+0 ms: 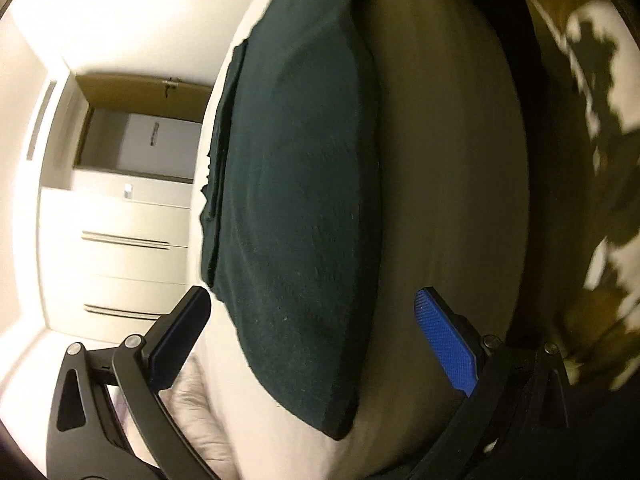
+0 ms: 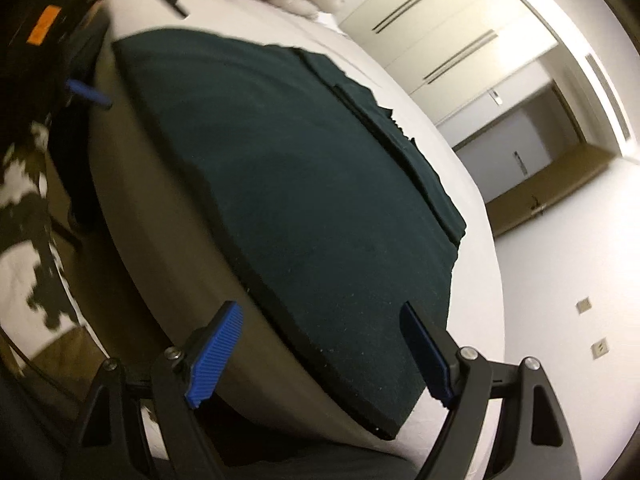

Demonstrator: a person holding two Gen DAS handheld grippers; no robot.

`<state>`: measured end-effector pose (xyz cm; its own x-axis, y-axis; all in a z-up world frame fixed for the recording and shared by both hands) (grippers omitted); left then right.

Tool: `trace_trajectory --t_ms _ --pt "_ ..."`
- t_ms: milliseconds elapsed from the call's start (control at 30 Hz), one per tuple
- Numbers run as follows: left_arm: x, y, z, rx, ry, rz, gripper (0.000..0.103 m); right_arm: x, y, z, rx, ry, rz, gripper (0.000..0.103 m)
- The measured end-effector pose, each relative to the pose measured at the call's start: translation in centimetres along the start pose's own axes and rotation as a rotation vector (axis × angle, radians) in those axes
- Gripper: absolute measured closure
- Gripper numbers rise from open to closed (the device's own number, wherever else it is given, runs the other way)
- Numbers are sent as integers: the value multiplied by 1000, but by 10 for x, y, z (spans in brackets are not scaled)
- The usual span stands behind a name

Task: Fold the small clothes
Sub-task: 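Close both tools on the sweater hem edge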

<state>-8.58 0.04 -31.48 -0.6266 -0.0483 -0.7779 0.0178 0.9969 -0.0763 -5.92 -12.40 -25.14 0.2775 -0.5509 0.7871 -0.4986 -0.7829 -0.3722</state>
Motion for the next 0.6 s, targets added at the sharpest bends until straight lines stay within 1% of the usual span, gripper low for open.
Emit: trace_trajectory --t_ms 100,200,233,300,400,500,533,567,600 --pt "13 5 4 -8 -17 67 0 -3 5 3 -8 17 -31 20" --pt "32 13 9 -23 -47 161 0 -6 10 7 -17 25 -59 20" --pt "35 14 9 -22 -56 173 0 -8 12 9 -19 31 -73 20" --pt "36 16 6 -16 -73 158 0 -11 13 11 -17 35 -94 20" --pt "24 18 -2 -1 -76 75 1 -11 15 14 -18 44 -101 20" --pt "17 21 -11 23 -34 21 10 -7 15 16 -15 59 -99 20" --pt "15 22 -14 29 -28 14 16 -5 15 17 -12 63 -102 20" --pt "14 23 -16 34 -23 4 25 -5 15 16 -8 68 -104 20" --pt "10 25 -19 35 -20 -13 28 -5 14 15 -4 73 -108 20"
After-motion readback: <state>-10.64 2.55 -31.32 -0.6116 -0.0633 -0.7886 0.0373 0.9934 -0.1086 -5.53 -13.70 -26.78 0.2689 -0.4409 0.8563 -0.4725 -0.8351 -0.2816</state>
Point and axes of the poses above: each gripper's, at about its wrist camera, not at the fingertips, and z roughly the way its jaws point, x to its right, y to its underside, the point moved 4 cm from there along z, roughly the way its jaws point, and after that the axes turned 10 degrees about y, right-handed, at the moved point
